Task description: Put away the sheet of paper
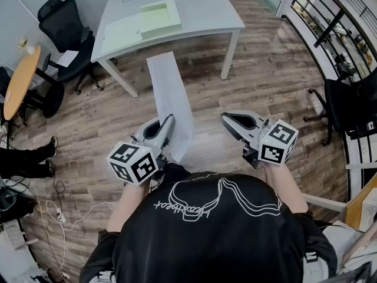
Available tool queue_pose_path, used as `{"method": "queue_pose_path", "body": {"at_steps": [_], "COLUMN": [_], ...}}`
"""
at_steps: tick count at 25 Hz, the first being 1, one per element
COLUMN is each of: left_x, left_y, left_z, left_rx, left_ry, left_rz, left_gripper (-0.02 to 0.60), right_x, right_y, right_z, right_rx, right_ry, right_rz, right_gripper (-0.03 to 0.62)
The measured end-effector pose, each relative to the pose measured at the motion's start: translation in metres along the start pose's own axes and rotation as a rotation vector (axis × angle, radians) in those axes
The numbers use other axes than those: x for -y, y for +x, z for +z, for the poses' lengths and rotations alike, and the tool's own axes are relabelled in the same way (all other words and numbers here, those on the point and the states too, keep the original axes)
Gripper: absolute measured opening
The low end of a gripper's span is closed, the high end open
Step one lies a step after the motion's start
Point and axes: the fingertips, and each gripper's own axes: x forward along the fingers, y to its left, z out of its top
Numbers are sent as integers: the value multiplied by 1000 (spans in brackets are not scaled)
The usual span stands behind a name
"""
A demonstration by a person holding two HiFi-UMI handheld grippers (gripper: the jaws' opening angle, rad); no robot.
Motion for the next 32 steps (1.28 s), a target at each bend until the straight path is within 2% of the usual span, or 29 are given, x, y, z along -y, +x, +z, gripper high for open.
{"method": "queue_pose_path", "body": {"at_steps": [11,18,32], "left_x": [5,7,-38], "left_y": [5,-7,-24], "left_z": [4,8,34], "left_rx": [-5,7,76], "left_ry": [4,13,9], "left_rz": [-13,5,74], "left_gripper": [11,11,11], "right_x": [1,0,9], "right_y": [-1,1,52], "right_z": [3,3,23], "right_rx": [2,12,17], "right_ry": [-8,11,11], "right_rz": [5,16,92], "right_gripper": [9,9,9]}}
